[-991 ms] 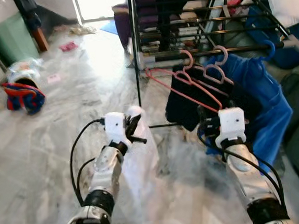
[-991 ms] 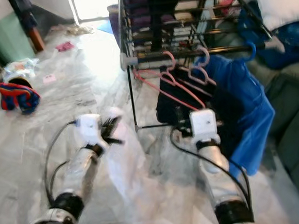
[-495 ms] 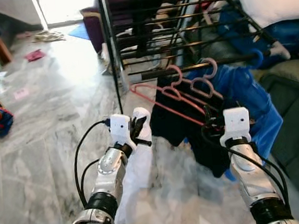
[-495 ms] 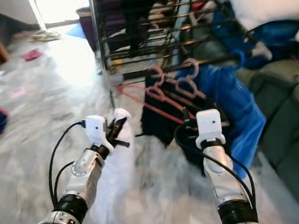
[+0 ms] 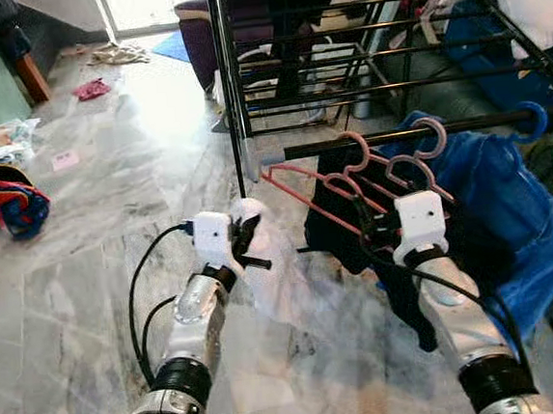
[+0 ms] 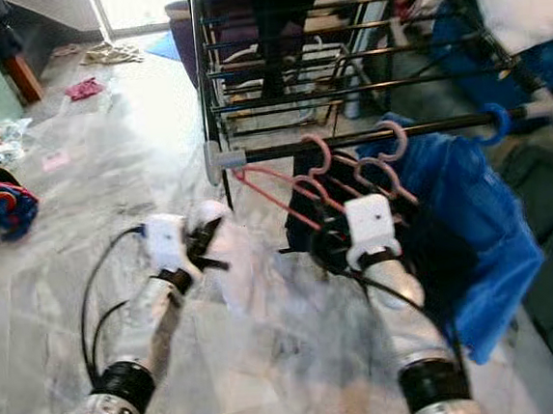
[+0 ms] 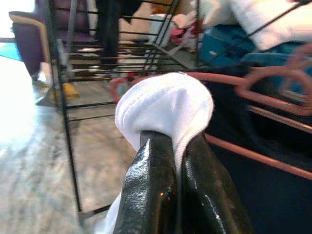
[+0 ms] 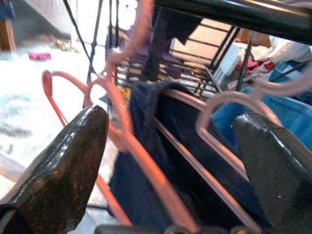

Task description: Hang hanger

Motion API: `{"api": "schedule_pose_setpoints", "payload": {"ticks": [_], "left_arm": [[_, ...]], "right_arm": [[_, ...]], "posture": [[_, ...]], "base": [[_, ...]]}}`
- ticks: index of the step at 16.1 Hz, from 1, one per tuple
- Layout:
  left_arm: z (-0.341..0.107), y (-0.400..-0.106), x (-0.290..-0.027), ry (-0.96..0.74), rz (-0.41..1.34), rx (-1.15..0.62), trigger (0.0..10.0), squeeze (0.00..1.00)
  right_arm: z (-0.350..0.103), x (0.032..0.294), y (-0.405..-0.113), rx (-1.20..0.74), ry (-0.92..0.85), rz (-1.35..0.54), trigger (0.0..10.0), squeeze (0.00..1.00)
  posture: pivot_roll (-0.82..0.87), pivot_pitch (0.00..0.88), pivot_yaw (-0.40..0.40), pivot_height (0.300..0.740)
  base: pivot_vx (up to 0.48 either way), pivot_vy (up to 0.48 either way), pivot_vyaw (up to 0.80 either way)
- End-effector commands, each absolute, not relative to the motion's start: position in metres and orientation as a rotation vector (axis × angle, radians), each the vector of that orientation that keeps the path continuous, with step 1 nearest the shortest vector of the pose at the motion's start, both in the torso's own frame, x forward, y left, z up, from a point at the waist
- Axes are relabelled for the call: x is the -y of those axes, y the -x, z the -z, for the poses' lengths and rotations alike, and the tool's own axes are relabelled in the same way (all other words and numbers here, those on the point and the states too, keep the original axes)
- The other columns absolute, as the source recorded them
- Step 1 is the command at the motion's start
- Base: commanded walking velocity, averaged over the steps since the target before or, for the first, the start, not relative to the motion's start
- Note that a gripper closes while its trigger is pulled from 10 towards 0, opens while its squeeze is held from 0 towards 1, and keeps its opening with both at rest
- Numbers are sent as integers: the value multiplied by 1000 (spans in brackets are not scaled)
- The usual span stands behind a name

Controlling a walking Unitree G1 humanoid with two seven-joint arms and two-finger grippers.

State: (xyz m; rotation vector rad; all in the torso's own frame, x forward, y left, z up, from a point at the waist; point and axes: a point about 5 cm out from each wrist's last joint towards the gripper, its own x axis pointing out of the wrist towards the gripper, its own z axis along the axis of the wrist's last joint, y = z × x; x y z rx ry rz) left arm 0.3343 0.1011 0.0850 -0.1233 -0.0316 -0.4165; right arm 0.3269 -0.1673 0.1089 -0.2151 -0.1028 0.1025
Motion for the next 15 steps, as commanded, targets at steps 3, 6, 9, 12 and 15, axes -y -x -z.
{"api": "schedule_pose_setpoints", "payload": {"ticks": [3,6,9,12,15], "left_arm": [[-87,-333,-110,100,403,45,10000,0],[-85,-331,-110,96,422,35,10000,0],[-86,-330,-112,94,440,40,10000,0],[-87,-329,-112,89,463,41,10000,0],[-87,-327,-110,85,481,40,10000,0]], "right_arm": [[-118,170,-343,52,224,-158,10000,0],[-120,160,-353,-4,267,-298,10000,0],[-125,159,-364,-58,266,-347,10000,0],[-131,164,-373,-82,291,-359,10000,0],[-133,169,-378,-119,292,-370,10000,0]], "posture": [[-48,166,-17,740],[-42,171,-17,740],[-30,172,-17,740],[-24,174,-14,740],[-21,177,-11,740]], "base": [[0,0,0],[0,0,0],[0,0,0],[0,0,0],[0,0,0]]}}
